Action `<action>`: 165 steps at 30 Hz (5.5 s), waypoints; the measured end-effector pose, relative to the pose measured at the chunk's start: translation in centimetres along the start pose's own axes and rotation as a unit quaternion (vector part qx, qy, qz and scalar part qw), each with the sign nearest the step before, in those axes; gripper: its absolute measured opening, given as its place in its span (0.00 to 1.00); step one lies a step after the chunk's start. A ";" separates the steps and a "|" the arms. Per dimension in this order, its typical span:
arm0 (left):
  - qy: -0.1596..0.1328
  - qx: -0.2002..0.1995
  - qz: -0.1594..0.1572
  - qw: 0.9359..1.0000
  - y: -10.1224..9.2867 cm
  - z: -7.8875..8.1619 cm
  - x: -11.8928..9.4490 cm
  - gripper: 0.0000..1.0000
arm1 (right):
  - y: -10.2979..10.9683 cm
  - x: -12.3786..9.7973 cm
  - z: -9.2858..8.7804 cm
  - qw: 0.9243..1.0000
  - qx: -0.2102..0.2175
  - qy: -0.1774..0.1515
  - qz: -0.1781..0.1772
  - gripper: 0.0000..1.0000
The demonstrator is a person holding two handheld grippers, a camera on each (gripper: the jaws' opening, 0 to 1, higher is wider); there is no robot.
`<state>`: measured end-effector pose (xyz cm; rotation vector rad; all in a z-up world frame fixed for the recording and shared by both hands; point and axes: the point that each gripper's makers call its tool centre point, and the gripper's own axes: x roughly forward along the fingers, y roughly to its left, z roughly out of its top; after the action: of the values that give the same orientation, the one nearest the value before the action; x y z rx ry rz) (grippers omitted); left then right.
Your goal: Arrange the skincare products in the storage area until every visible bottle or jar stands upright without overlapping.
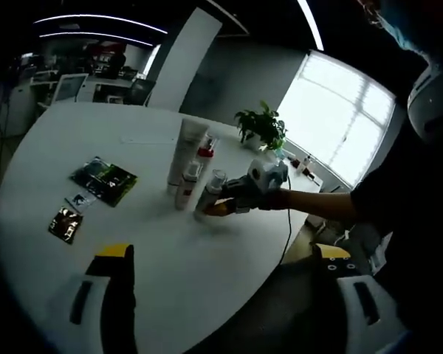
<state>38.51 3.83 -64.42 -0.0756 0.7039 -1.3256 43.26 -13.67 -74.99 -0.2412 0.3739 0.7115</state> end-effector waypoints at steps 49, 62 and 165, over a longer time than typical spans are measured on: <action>-0.001 -0.012 0.006 1.000 0.3 -0.3 1.0 0.92 | -3.9 0.3 -2.2 1.000 0.002 0.023 -0.008 0.15; 0.014 0.014 0.007 1.000 -0.1 -0.3 1.1 0.93 | -3.3 -1.2 -2.2 0.999 0.020 0.038 -0.031 0.25; 0.057 0.000 0.057 0.997 1.4 -1.4 -6.6 0.98 | 10.8 -13.4 5.3 0.937 0.284 0.051 -0.195 0.99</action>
<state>38.53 10.63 -63.36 0.0390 0.7933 -1.2273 28.01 -11.81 -65.66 0.1974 0.5941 0.1789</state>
